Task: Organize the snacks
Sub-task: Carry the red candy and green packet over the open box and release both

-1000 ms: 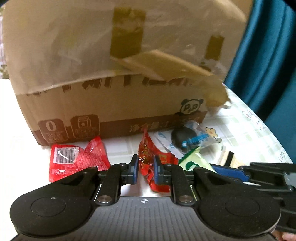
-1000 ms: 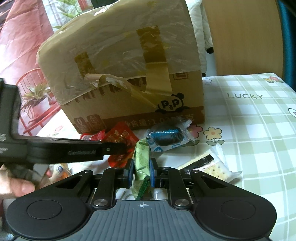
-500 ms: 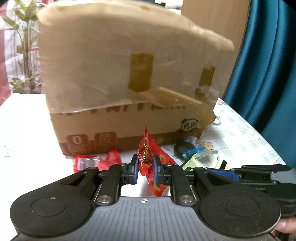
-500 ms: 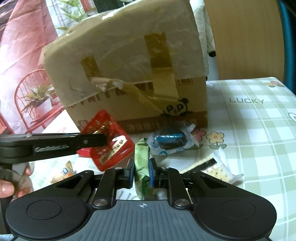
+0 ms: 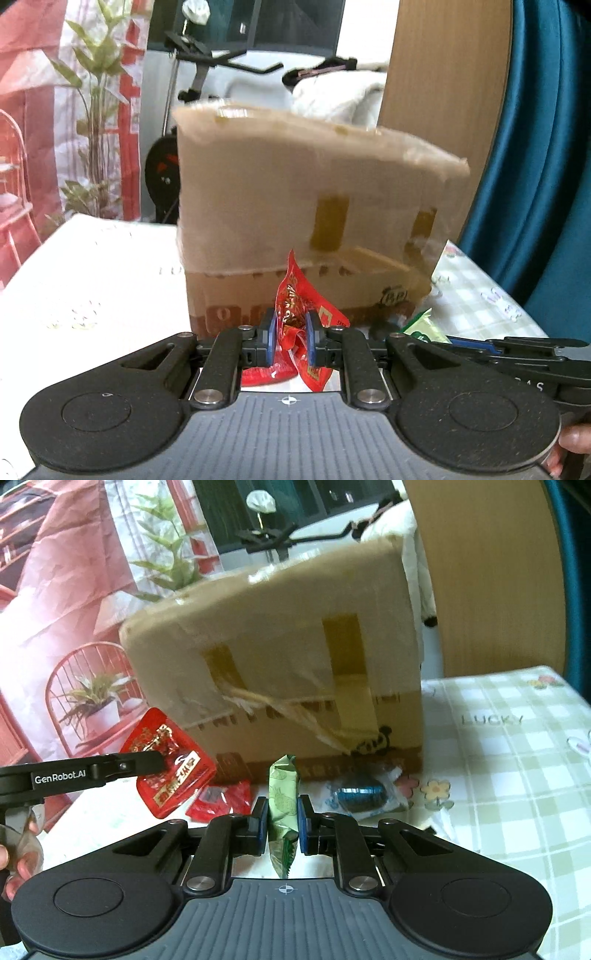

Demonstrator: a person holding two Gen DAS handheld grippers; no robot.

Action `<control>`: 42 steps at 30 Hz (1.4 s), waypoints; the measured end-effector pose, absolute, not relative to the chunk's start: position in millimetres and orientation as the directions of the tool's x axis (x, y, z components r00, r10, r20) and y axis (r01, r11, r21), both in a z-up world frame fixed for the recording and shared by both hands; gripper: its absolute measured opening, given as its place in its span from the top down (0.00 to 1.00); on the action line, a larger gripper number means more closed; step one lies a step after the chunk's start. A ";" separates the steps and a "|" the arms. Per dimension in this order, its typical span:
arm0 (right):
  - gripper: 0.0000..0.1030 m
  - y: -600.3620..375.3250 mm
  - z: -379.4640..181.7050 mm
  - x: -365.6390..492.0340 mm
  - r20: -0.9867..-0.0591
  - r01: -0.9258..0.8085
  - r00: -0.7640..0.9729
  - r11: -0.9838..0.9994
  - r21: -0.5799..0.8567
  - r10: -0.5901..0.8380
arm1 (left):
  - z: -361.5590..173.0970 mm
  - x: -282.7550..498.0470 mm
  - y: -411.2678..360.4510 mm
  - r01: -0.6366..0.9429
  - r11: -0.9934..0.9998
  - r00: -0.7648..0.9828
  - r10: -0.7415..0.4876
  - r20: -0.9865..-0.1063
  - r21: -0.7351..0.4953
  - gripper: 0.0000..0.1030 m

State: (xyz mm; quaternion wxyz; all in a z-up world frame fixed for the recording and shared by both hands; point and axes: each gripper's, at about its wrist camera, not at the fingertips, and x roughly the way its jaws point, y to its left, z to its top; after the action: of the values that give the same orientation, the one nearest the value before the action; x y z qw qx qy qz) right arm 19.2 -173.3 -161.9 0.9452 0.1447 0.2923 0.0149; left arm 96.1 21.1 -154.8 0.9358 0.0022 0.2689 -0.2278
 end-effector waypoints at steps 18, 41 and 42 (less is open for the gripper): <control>0.86 -182.1 -37.2 35.2 -0.324 -0.022 0.942 0.981 0.195 0.085 | -49.6 98.1 16.4 0.445 0.892 0.857 -0.450 -0.252 -0.077 0.83; 0.86 -211.7 -35.6 188.3 -0.340 -0.008 0.939 0.989 0.146 0.058 | -47.1 224.7 -19.8 0.442 0.896 0.845 -0.431 -0.316 -0.041 0.83; 0.86 -212.7 -39.2 190.2 -0.347 -0.004 0.936 0.988 0.152 0.057 | -50.1 226.9 -19.7 0.440 0.897 0.844 -0.428 -0.324 -0.038 0.83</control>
State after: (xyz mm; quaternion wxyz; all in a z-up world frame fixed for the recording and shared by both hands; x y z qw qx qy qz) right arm 190.2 -212.7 -39.2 0.9811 0.0747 0.1780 0.0157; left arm 226.9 -19.7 -50.1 0.9600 0.0188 0.1644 -0.2260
